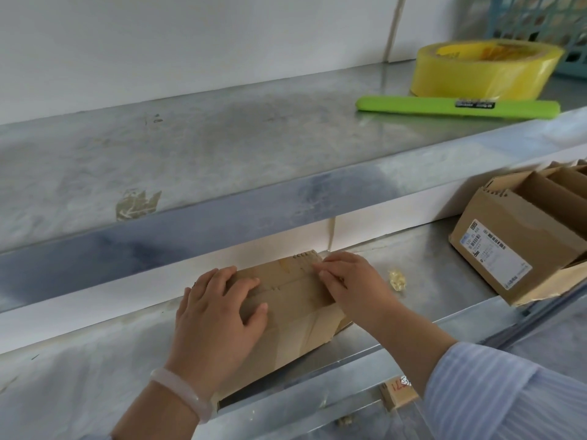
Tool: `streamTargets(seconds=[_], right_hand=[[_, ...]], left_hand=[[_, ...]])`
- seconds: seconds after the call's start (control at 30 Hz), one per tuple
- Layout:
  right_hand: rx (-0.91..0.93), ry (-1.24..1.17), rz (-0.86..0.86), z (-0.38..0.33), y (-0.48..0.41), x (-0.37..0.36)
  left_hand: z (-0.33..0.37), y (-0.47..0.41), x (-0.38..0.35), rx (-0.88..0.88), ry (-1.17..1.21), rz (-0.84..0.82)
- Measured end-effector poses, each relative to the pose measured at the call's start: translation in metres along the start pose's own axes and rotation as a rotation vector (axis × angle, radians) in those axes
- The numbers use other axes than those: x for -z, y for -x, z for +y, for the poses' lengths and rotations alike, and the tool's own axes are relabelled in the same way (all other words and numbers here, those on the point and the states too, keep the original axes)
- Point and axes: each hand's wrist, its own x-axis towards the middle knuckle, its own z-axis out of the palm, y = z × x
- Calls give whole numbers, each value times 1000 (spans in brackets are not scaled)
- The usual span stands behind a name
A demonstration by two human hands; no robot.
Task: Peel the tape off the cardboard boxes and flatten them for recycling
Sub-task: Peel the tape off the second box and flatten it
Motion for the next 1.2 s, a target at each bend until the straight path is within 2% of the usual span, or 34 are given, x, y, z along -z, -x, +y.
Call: streamTargets(seconds=[0.17,0.27,0.37,0.53,0.6,0.7,0.87,1.0,1.2], right_hand=[[-274,-371,39,-3,2,5],[-243,-337,-14,-6,2,4],[-226,-437,-70,-4,7,8],[-419,-906,-69,11,21,12],[-402,-835,-109,18,32,10],[-301,-554,-158,26,45,1],[-277,-336,-51,30,43,-3],[-213,-321,-44,35,37,0],[-196,-283,-152,41,27,4]], left_hand=[[-14,2,-5,-24,-71,-146],[-24,4,-8,-23,-67,-215],[-19,3,-10,-7,-120,-201],[15,-10,-26,-36,-118,-156],[26,-15,-35,-6,-99,-140],[32,-17,-45,28,-140,-71],[31,-14,-50,38,-190,-31],[32,-18,-49,56,-205,-25],[37,-19,-48,96,-225,1]])
